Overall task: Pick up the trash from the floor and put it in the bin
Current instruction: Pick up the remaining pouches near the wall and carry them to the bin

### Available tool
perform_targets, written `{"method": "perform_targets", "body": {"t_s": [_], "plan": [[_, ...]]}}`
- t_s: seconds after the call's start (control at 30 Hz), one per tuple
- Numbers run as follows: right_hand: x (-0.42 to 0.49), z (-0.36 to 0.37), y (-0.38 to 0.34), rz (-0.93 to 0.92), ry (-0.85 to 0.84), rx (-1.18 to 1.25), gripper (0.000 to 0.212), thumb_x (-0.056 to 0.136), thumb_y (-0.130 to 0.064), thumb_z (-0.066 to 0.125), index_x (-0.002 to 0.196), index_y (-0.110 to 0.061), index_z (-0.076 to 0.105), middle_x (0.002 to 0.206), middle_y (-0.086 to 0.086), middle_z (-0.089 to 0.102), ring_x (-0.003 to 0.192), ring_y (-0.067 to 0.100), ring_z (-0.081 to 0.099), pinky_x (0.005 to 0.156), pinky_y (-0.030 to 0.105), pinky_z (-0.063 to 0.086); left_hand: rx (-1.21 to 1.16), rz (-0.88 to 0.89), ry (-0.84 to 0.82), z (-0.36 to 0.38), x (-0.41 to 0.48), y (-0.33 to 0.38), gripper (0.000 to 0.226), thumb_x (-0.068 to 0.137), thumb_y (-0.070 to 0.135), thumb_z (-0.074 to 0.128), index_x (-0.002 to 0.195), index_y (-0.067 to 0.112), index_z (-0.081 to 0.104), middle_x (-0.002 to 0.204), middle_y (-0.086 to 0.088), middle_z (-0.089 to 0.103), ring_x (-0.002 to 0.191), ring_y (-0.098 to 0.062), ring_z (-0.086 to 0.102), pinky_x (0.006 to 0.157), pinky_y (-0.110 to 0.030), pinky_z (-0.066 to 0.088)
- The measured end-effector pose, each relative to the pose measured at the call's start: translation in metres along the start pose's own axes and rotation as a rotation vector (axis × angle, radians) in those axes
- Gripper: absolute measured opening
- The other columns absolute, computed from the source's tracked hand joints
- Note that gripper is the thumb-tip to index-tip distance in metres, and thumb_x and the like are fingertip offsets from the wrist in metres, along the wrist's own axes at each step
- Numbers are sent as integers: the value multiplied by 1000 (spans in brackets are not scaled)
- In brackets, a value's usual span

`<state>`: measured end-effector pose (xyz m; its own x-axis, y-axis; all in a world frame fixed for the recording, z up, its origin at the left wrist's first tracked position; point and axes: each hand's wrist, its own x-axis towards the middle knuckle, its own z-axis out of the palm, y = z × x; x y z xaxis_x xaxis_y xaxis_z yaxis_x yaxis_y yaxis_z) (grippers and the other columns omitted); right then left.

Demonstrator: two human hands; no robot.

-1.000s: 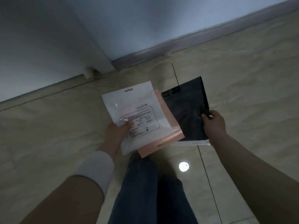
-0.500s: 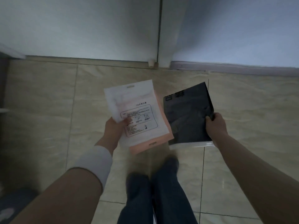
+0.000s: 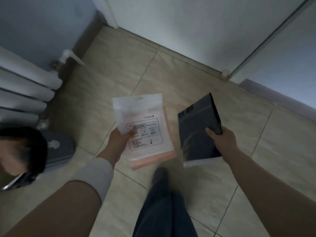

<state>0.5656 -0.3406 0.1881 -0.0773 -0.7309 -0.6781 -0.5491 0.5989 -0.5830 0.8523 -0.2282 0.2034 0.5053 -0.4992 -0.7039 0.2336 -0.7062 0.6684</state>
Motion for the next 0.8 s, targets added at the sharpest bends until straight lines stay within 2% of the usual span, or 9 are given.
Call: {"method": "perform_targets", "body": {"t_s": [0.1, 0.2, 0.27, 0.3, 0.37, 0.47, 0.57, 0.7, 0.8], "plan": [[-29, 33, -11, -88, -84, -84, 24, 84, -32, 65, 90, -9, 61, 69, 5, 56, 66, 25, 52, 66, 38, 41, -76, 4, 66, -43, -24, -23, 29, 77, 12, 72, 104, 16, 63, 85, 4, 68, 78, -12, 66, 72, -27, 53], [-59, 64, -22, -154, -135, -148, 20, 83, -32, 66, 69, -21, 56, 66, 3, 56, 62, 20, 53, 63, 33, 41, -108, -2, 127, -88, -49, -43, 24, 79, 11, 69, 101, 18, 62, 95, -3, 67, 88, -22, 64, 84, -34, 50], [-80, 86, -34, -218, -192, -224, 24, 83, -32, 66, 63, -26, 54, 60, -1, 55, 55, 13, 51, 51, 28, 38, -109, -1, 183, -120, -62, -51, 26, 80, 11, 69, 105, 14, 62, 98, -5, 67, 89, -24, 64, 84, -34, 51], [-89, 98, -41, -246, -215, -258, 23, 83, -31, 65, 65, -24, 55, 59, -3, 55, 54, 10, 51, 48, 25, 36, -116, 8, 217, -137, -67, -54, 28, 80, 11, 69, 108, 12, 62, 97, -4, 66, 85, -21, 65, 78, -30, 52], [-109, 126, -59, -295, -250, -311, 18, 83, -31, 66, 74, -18, 58, 62, -5, 57, 58, 7, 52, 49, 23, 38, -114, 12, 308, -175, -76, -57, 31, 80, 12, 69, 111, 12, 61, 95, -1, 65, 81, -17, 64, 73, -25, 50], [-141, 173, -86, -346, -298, -326, 17, 83, -30, 66, 78, -15, 59, 64, -3, 57, 59, 10, 52, 52, 25, 38, -75, -19, 424, -233, -87, -61, 40, 81, 18, 69, 118, 9, 59, 103, -3, 62, 92, -22, 58, 82, -31, 44], [-175, 227, -111, -418, -334, -364, 15, 84, -29, 65, 79, -17, 58, 63, -7, 55, 58, 8, 51, 51, 23, 38, -35, -68, 519, -289, -94, -70, 41, 81, 21, 69, 118, 7, 58, 107, -9, 64, 97, -27, 59, 82, -34, 45], [-217, 300, -140, -486, -374, -450, 17, 85, -30, 64, 80, -15, 58, 64, -6, 56, 59, 8, 51, 50, 23, 36, 18, -140, 539, -360, -98, -86, 40, 83, 25, 65, 119, 8, 57, 110, -15, 66, 87, -27, 57, 73, -33, 43], [-244, 355, -158, -518, -388, -505, 22, 85, -30, 64, 87, -8, 62, 74, 5, 60, 68, 21, 56, 59, 29, 40, 52, -148, 528, -412, -92, -98, 39, 86, 24, 62, 122, 11, 56, 108, -13, 66, 83, -24, 55, 72, -31, 42]]}}
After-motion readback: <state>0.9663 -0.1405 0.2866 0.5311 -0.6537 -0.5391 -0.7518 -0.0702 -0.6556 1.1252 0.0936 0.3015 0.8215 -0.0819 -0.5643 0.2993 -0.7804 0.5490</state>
